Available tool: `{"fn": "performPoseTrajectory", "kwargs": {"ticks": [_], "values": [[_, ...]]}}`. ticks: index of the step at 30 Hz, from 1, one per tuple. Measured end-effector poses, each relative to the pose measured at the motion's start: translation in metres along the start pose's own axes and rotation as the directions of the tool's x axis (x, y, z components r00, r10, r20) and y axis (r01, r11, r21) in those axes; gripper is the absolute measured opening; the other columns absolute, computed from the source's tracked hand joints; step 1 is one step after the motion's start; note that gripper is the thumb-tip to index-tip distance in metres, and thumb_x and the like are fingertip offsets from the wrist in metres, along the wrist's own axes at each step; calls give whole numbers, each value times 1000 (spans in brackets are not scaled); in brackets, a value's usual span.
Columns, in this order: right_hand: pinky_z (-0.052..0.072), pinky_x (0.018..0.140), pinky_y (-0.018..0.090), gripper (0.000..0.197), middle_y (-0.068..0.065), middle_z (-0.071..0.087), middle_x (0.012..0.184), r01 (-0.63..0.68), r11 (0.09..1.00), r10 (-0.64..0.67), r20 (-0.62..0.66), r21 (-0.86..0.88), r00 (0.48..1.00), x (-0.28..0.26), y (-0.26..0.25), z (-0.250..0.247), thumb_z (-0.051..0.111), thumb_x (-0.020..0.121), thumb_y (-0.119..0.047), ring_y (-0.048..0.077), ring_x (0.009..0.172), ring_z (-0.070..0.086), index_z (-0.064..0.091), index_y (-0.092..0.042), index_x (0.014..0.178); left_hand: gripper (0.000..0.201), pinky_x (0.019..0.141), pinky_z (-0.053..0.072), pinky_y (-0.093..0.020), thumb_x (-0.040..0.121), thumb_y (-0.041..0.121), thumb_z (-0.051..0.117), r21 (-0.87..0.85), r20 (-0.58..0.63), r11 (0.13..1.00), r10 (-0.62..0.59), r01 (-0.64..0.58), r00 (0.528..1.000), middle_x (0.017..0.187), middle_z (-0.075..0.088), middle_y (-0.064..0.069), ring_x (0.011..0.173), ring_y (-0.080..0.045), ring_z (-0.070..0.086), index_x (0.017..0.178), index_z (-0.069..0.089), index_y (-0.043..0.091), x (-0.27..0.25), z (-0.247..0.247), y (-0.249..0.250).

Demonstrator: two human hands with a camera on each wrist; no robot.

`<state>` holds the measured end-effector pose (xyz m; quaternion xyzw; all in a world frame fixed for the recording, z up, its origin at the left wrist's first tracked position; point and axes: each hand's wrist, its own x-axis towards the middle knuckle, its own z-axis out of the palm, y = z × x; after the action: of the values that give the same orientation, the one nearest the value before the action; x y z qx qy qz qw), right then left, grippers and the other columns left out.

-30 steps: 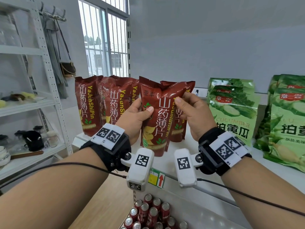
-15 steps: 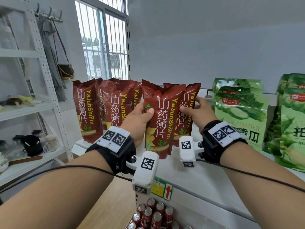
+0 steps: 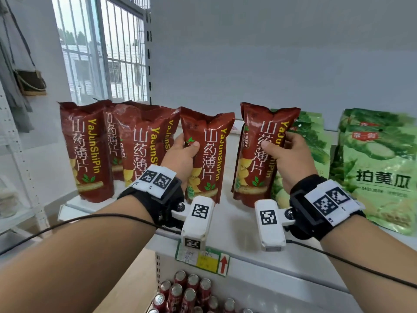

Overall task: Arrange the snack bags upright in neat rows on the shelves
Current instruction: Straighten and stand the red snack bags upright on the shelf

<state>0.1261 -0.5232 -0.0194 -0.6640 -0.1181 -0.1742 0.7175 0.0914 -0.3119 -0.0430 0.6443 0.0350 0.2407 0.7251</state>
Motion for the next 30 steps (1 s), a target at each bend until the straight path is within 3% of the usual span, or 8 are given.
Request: {"fn": "performPoseTrajectory", "kwargs": {"ticks": [7,10,12,15,19,23,28,30], "values": [[51,66,25,39,1,65,103,1,995,2,-28,97,1000,-31,-8,-4,71,78,-5,14,87,66,53,-17,110,56,56,56,-26,68,24,62,-67,67,994,-83,87,994,102,69,-6,74,-12,72,121,48,13,-18,-4,-3],[51,63,23,39,1,65,100,11,993,-7,-32,117,999,-43,-7,-3,69,77,-2,12,81,67,53,-16,110,92,97,49,-44,63,31,61,21,44,992,-126,125,991,146,42,-6,122,-22,54,147,25,24,-30,-8,-3],[52,59,21,35,0,65,96,12,991,-9,-21,132,1000,-51,-7,-2,69,76,-2,8,74,69,55,-19,104,100,108,37,-50,61,33,61,15,53,994,-106,106,993,155,26,-2,136,-25,36,150,17,31,-41,-11,0],[53,56,20,32,-1,66,93,17,992,-19,10,128,1000,-63,-9,3,68,76,-4,5,69,69,56,-22,99,88,101,45,-46,60,34,61,21,93,999,-34,32,995,143,38,-3,124,-23,48,143,31,29,-55,-12,2],[53,62,25,41,4,66,100,-1,993,-7,67,120,998,-75,-15,12,65,78,-2,12,76,68,52,-14,115,48,85,51,-30,68,41,61,14,96,999,31,-32,995,126,52,2,113,-16,54,113,48,34,-64,-11,12],[52,70,31,36,8,65,100,-4,988,-16,128,156,992,-87,-23,22,63,80,-4,16,78,67,52,-13,113,44,78,43,-22,85,48,57,-10,205,998,68,-68,976,109,58,14,100,0,54,123,52,26,-68,-8,26],[53,59,21,16,-3,71,82,69,976,-95,121,204,988,-90,-43,32,60,85,-5,8,70,69,61,-18,96,19,61,52,-15,91,18,60,-153,366,988,48,9,930,98,72,1,79,-4,70,110,62,15,-72,4,45],[53,60,22,17,-4,71,81,83,977,-107,118,196,987,-90,-48,34,60,86,-3,9,70,68,62,-19,93,19,68,55,-22,90,11,61,-189,369,981,40,33,929,98,73,-6,83,-14,71,108,64,11,-72,5,50]]}}
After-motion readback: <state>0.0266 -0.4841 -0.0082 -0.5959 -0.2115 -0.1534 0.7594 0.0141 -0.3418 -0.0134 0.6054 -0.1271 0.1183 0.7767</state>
